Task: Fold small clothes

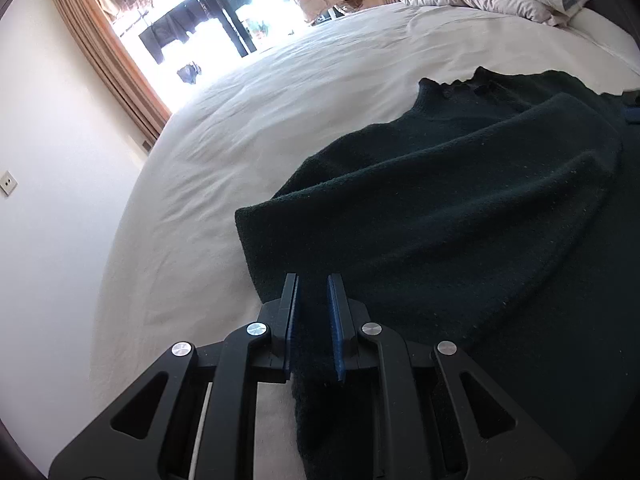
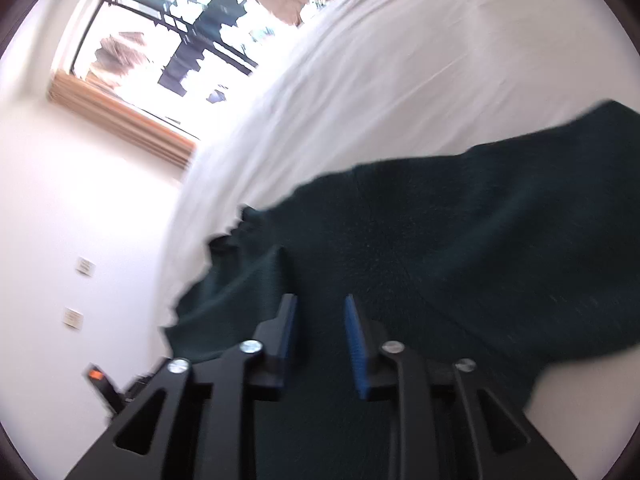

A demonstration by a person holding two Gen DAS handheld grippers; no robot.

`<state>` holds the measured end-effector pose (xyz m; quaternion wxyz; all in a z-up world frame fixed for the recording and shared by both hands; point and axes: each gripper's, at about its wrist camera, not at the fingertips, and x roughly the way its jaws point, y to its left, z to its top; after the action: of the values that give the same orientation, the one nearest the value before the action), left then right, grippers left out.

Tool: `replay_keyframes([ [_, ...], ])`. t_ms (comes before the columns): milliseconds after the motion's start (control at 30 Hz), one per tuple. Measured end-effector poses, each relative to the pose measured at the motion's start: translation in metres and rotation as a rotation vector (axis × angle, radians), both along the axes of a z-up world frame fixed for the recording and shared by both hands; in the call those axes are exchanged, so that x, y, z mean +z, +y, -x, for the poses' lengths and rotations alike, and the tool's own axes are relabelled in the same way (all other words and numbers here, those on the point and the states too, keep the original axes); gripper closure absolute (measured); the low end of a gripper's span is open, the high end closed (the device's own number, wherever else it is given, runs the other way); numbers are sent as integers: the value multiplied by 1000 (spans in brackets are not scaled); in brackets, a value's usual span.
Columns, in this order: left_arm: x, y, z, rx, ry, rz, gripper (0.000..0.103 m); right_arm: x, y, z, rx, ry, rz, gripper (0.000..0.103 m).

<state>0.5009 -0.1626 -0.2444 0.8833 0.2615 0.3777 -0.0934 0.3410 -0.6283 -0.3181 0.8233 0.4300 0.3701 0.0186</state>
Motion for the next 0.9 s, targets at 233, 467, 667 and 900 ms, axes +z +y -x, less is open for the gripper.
replay_keyframes([
  [233, 33, -37, 50, -34, -5, 153, 89, 13, -75, 115, -180, -161, -88, 51],
  [467, 39, -92, 87, -46, 159, 528, 89, -23, -200, 223, -503, -186, -259, 49],
  [667, 18, -124, 86, 26, 280, 649, 89, -52, -284, 285, -726, -186, -362, 47],
  [900, 0, -129, 74, 95, 322, 704, 89, -57, -305, 263, -746, -205, -399, 47],
])
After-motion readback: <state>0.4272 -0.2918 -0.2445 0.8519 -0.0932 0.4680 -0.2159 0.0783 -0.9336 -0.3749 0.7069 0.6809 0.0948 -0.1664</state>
